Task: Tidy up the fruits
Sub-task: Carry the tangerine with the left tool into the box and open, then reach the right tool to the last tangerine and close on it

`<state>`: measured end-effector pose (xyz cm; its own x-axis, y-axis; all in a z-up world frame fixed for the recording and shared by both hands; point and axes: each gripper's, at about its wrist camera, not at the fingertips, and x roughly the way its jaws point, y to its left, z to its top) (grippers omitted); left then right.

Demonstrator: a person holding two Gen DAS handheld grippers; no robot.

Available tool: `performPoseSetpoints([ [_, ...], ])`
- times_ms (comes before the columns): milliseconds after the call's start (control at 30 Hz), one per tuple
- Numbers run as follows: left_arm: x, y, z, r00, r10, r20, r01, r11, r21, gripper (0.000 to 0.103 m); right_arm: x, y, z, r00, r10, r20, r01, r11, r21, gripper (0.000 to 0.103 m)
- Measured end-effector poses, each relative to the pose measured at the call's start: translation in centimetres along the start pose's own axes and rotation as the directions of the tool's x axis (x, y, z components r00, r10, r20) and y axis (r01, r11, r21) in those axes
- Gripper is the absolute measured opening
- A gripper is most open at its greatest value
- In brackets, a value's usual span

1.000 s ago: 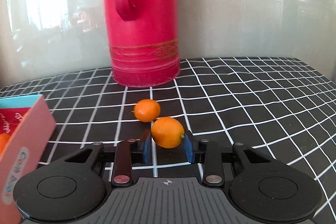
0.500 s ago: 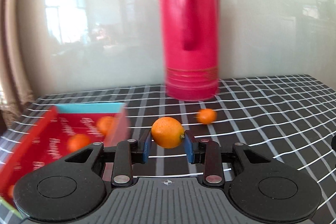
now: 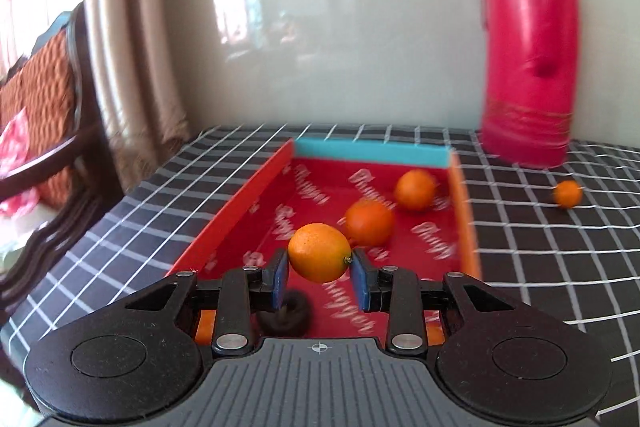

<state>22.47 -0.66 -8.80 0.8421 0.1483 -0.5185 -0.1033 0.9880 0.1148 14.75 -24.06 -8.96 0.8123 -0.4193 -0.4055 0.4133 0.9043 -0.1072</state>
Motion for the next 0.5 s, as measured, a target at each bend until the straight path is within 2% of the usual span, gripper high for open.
performPoseSetpoints([
  [133,0.0,1.1,-0.5,1.0,-0.013,-0.026,0.013,0.999,-0.031,0.036,-0.1,1.6,0.1,0.999,0.05,0.002,-0.05,0.998,-0.023,0.097],
  [200,-0.3,1.4,-0.4,1.0,-0.007,-0.021,0.006,0.999,-0.047,0.053,0.0,2.2,0.2,0.997,0.076,-0.006,-0.077,0.997,-0.028,0.097],
  [233,-0.5,1.7,-0.5,1.0,0.009,-0.011,-0.01,0.999,-0.049,0.074,0.1,2.4,0.2,0.996,0.089,-0.009,-0.089,0.996,-0.029,0.097],
  [267,-0.7,2.0,-0.5,1.0,0.028,0.002,-0.028,0.998,-0.055,0.089,0.2,2.7,0.3,0.995,0.1,-0.013,-0.1,0.995,-0.029,0.097],
  [367,-1.7,2.7,-0.5,0.998,0.047,0.036,-0.045,0.997,-0.065,0.093,0.6,3.5,0.6,0.992,0.128,-0.02,-0.128,0.991,-0.025,0.097],
  [500,-1.7,3.7,-0.7,0.999,0.046,0.014,-0.044,0.995,-0.086,0.093,1.2,4.6,1.0,0.986,0.162,-0.035,-0.163,0.987,-0.015,0.097],
])
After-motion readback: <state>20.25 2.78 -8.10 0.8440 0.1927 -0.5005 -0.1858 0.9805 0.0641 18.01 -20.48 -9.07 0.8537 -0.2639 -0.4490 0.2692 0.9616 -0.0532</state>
